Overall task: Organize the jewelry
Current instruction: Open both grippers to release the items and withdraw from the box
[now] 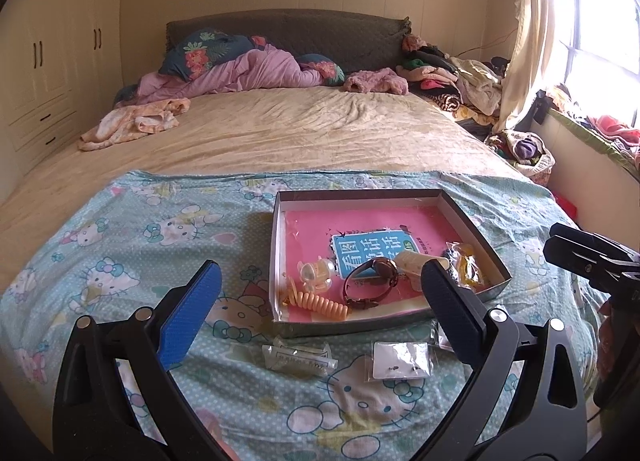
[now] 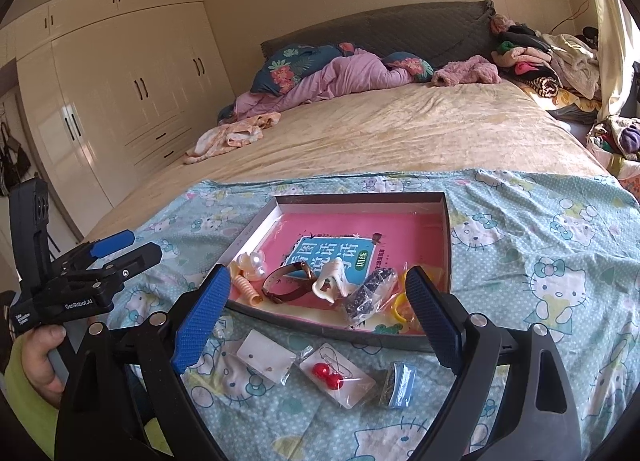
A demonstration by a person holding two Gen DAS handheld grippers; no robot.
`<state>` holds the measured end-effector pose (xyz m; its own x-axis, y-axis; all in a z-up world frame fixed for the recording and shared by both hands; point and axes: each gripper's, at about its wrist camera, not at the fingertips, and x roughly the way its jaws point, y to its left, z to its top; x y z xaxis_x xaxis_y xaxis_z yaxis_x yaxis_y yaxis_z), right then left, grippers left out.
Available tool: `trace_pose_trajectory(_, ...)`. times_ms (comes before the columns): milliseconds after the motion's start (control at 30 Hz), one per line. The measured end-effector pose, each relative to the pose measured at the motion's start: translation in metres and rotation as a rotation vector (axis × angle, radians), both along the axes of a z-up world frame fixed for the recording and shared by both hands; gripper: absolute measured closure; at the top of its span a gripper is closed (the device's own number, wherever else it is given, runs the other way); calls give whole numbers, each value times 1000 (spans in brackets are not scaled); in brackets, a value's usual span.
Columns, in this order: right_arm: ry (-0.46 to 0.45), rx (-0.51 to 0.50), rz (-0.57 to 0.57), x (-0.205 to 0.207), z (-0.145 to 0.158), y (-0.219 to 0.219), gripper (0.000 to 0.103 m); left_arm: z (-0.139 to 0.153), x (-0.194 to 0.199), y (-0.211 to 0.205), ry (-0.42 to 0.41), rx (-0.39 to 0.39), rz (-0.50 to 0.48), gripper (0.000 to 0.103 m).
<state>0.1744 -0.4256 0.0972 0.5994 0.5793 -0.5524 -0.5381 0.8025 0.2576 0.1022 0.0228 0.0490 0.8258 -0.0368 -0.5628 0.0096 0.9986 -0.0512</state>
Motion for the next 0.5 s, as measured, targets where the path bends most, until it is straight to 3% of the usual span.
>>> trace_pose_trajectory(500, -18, -51, 41, -25, 0, -3, 15, -5, -28, -10, 14, 42, -9, 10)
